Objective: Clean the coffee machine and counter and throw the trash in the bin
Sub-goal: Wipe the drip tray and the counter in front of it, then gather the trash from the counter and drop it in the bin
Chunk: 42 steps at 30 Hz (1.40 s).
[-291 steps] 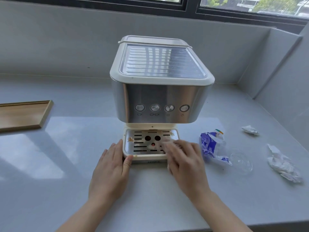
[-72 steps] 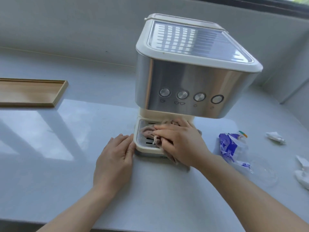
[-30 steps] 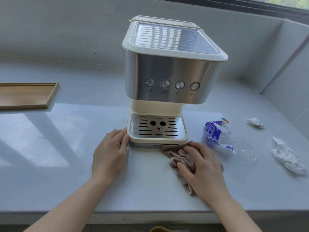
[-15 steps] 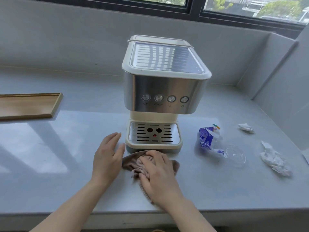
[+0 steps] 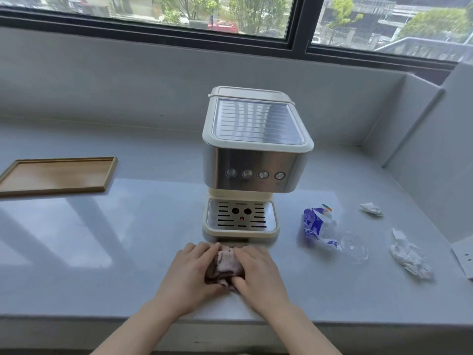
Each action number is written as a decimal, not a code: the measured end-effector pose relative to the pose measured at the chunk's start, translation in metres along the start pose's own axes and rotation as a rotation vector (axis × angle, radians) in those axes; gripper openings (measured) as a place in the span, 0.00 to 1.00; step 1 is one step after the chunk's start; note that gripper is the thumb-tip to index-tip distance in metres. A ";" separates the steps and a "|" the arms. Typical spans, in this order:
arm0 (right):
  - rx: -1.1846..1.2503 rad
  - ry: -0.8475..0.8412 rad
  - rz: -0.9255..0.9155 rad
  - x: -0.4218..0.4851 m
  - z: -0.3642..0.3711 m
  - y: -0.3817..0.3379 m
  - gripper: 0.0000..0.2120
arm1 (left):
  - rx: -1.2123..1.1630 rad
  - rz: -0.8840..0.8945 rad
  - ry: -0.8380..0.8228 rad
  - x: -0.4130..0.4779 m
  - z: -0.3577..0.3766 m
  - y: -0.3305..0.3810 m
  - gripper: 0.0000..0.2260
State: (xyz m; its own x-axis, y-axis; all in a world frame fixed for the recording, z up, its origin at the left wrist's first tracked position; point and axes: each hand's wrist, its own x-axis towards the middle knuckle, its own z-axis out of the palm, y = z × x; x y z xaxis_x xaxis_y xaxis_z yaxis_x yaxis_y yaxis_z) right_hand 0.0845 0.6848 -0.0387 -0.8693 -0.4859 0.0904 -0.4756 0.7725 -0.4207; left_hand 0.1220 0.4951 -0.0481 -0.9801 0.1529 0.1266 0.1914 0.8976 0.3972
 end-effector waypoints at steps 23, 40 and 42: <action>0.134 -0.190 -0.190 0.082 -0.012 -0.177 0.11 | -0.136 -0.311 0.013 -0.078 -0.158 -0.098 0.04; 0.177 -0.286 -0.138 0.166 0.048 -0.267 0.17 | -0.264 -0.458 0.014 -0.089 -0.198 -0.227 0.04; 0.178 -0.270 -0.136 0.170 0.054 -0.269 0.17 | -0.267 -0.459 0.009 -0.087 -0.196 -0.232 0.04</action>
State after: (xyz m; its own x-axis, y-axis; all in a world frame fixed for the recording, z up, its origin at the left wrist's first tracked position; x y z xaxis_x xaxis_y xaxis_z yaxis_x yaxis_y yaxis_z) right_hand 0.0720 0.3726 0.0411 -0.7214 -0.6884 -0.0754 -0.5331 0.6216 -0.5740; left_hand 0.1733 0.1926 0.0272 -0.9659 -0.2358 -0.1071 -0.2493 0.7346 0.6310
